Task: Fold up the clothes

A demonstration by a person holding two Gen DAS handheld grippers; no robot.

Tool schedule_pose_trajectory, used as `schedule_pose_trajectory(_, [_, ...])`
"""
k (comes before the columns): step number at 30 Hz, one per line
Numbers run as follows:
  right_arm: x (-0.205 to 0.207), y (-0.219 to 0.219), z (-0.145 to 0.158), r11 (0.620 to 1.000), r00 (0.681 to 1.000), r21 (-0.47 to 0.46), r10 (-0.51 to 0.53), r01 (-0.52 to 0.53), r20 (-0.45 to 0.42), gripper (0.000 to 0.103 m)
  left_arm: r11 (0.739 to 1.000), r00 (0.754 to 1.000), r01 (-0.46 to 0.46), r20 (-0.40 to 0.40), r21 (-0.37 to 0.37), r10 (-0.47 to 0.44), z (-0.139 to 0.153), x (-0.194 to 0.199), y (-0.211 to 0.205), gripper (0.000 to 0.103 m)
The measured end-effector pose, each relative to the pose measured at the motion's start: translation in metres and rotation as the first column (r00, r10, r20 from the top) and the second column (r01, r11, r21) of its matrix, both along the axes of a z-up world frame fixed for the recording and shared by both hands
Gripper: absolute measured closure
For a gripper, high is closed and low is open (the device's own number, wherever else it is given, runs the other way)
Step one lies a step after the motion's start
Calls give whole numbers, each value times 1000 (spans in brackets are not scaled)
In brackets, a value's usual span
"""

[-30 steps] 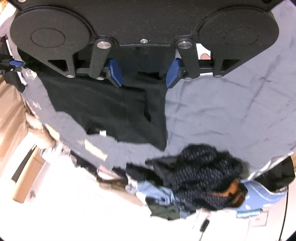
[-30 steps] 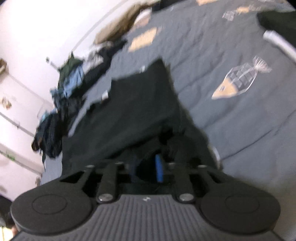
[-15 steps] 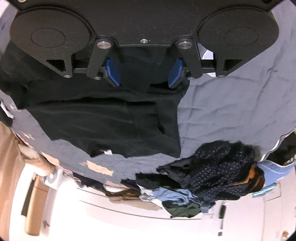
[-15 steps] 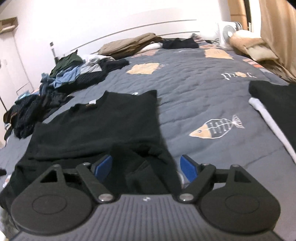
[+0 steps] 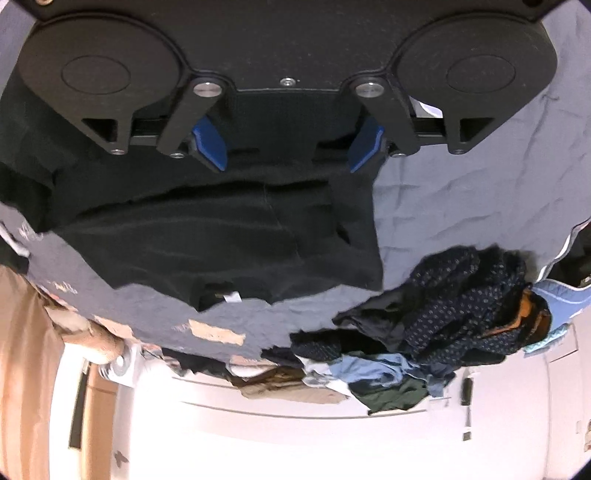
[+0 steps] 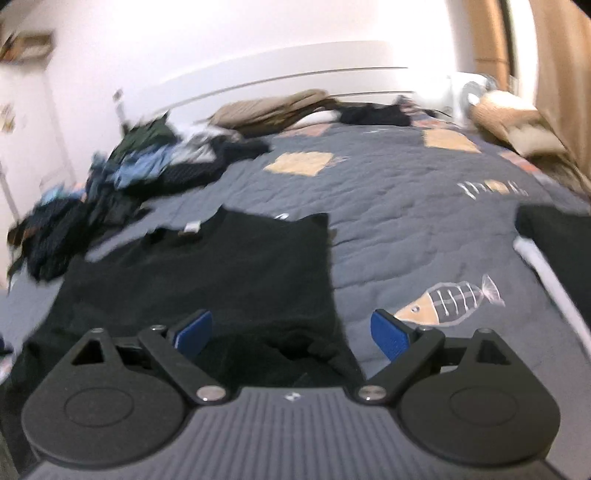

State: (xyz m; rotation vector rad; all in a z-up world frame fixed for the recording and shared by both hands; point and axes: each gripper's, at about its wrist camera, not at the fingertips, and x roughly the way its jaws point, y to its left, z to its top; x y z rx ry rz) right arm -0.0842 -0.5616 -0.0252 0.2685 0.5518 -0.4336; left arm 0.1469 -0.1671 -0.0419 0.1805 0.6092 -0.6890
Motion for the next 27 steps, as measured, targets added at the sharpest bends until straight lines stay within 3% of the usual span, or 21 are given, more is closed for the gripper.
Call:
schedule_pose_trajectory(7, [15,33,-6,955,971,-228,147,-189,-189,11,1000,1000,-5,1,8,5,4,5,10,30])
schedule_pose_trajectory(13, [18,46,-18,927,947,-256,215,-275,-239,12,999,1000,-3,-14,43,3,-4,7,15,30])
schedule_pose_trajectory(21, [35,55,-36,911,927,-269,230,-312,-296,15,998,1000,8,-29,57,-6,-12,10,11,29])
schedule_pose_trajectory(22, [36,57,-37,904,926,-283,235,-320,-297,17,998,1000,8,-30,57,-7,-13,11,10,29])
schedule_pose_trajectory(27, [41,59,-44,884,915,-315,243,-346,-322,53,999,999,12,-47,47,-10,-15,14,7,28])
